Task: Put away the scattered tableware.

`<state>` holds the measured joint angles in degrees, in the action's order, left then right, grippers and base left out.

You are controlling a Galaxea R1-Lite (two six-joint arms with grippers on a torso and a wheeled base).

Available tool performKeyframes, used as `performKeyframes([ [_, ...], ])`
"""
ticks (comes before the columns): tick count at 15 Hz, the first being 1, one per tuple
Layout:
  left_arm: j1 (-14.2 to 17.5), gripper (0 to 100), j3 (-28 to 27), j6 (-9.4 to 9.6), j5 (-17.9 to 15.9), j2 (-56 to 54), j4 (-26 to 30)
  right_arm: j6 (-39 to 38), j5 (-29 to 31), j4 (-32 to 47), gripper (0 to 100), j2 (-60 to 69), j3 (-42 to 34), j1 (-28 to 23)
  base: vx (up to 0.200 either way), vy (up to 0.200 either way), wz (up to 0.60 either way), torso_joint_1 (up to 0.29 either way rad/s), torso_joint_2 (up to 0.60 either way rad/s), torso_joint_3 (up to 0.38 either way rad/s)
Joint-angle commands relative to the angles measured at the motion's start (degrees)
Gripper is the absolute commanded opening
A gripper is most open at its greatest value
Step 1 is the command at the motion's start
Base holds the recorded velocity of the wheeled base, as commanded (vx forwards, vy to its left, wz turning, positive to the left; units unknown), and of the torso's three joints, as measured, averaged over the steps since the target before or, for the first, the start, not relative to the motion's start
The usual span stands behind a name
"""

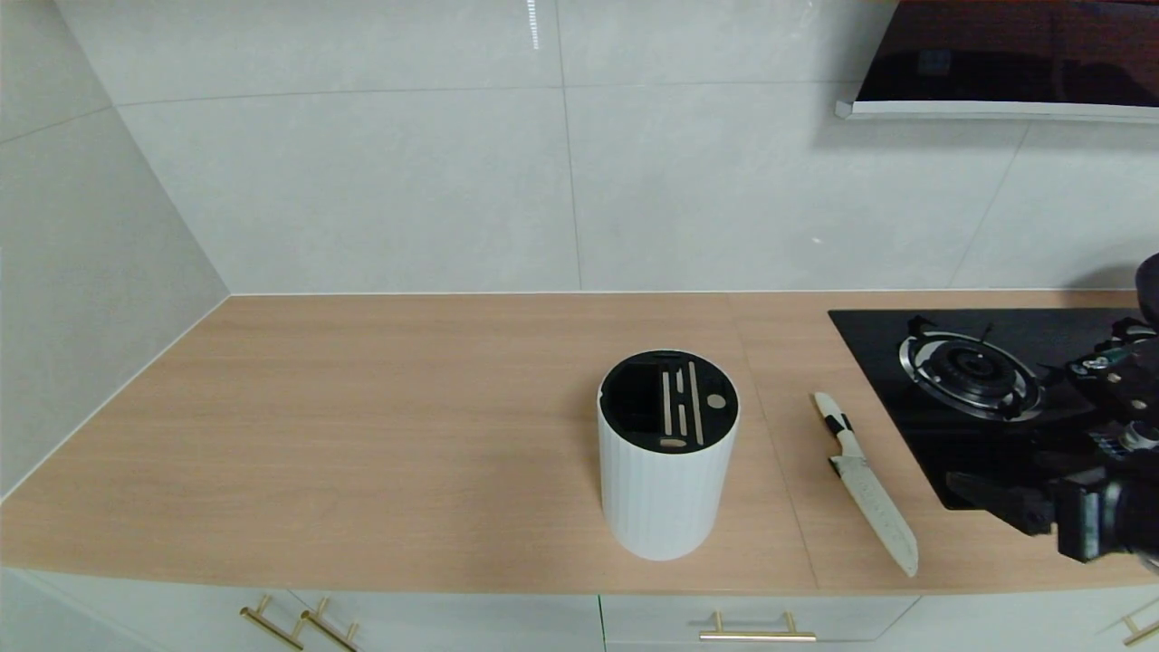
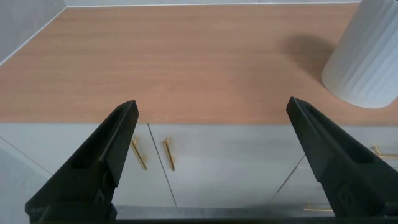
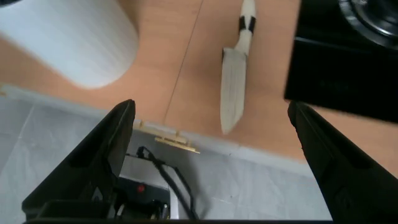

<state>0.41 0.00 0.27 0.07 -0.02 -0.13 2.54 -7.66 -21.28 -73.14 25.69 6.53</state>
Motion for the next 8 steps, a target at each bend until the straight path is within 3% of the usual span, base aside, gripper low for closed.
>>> performKeyframes([
  [1, 0.0, 100, 0.0, 0.0, 0.0, 0.0, 0.0, 0.0, 0.1, -10.4, 100, -20.8, 4.8, 1.0, 0.0, 0.0, 0.0, 0.0, 0.0, 0.0],
  [8, 0.0, 100, 0.0, 0.0, 0.0, 0.0, 0.0, 0.3, 4.8, -22.2, 100, -43.4, 13.7, 2.2, 0.0, 0.0, 0.0, 0.0, 0.0, 0.0],
])
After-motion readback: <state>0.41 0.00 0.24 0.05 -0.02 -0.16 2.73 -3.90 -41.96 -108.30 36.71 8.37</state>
